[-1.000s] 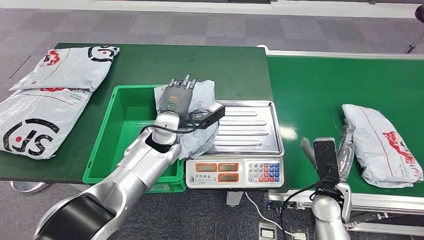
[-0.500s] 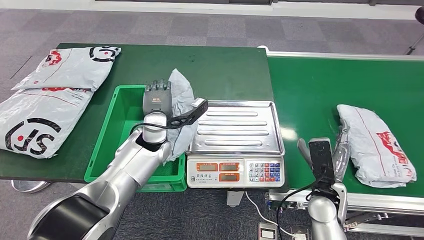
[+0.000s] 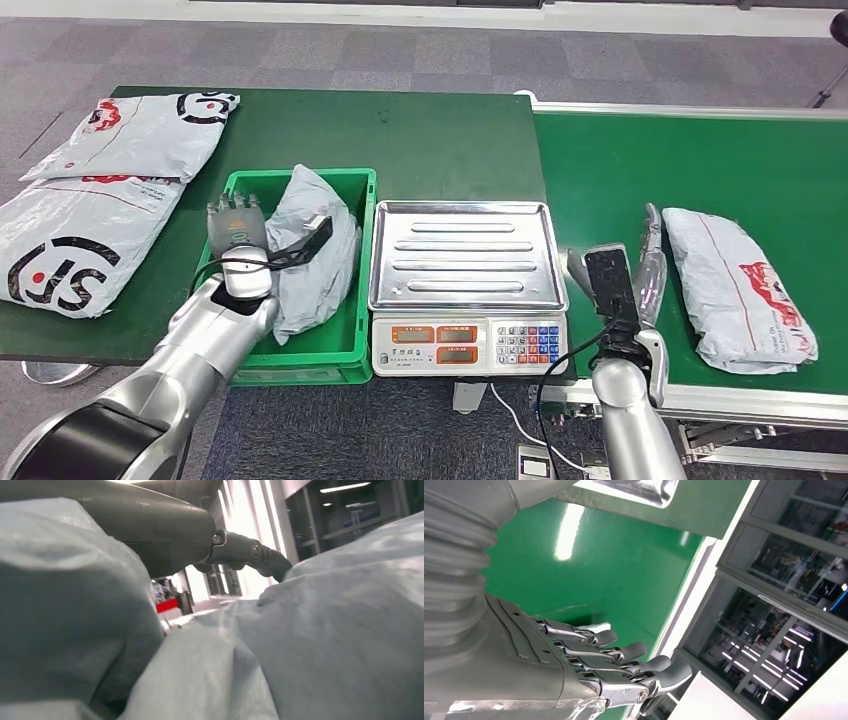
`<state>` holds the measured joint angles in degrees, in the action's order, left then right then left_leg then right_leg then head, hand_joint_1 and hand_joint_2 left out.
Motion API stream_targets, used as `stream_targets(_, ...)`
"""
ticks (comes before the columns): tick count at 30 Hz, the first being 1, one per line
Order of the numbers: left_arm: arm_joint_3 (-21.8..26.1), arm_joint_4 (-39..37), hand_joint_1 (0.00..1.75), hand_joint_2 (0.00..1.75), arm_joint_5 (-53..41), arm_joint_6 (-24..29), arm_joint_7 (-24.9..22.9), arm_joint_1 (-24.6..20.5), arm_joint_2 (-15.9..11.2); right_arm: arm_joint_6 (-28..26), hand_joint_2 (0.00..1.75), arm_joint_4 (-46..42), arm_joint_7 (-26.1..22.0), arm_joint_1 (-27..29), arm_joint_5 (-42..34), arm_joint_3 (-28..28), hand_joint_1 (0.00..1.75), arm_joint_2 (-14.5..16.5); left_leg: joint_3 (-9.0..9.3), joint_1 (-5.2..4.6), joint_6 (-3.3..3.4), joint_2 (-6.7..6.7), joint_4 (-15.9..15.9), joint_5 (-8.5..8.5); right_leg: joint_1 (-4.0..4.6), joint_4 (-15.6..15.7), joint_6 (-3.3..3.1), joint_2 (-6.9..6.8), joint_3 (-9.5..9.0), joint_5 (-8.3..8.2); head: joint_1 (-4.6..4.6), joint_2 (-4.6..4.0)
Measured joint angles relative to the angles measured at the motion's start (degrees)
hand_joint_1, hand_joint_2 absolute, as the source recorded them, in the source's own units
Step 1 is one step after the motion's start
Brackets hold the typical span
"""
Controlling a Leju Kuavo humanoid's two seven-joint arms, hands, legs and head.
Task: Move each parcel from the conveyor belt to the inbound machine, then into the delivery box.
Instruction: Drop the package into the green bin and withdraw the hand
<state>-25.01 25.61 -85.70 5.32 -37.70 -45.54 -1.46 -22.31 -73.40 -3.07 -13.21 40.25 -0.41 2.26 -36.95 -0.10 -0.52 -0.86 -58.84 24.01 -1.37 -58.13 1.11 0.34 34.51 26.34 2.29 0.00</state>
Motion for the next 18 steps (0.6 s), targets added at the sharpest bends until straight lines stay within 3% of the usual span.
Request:
stream_targets(7, 0.32, 5.44, 0.0, 1.75, 0.0, 9.24, 0.0, 0.77, -4.16, -0.52, 1.75, 0.25, 1.18, 0.36, 1.29, 0.52, 0.0, 0.38, -0.05, 0.0, 0.0, -0.11, -0.01, 0.0, -0.01, 0.0, -0.01, -0.08, 0.01, 0.01, 0.0, 0.0)
stream_targets(18, 0.3, 20.4, 0.0, 1.75, 0.0, 19.84, 0.0, 4.5, -5.11, -0.55, 1.75, -0.26, 1.4, 2.19, 2.91, 0.69, 0.0, 0.97, -0.05, -0.05, 0.01, -0.07, -0.02, 0.01, -0.04, 0.02, 0.0, -0.05, 0.04, 0.0, 0.0, 0.0)
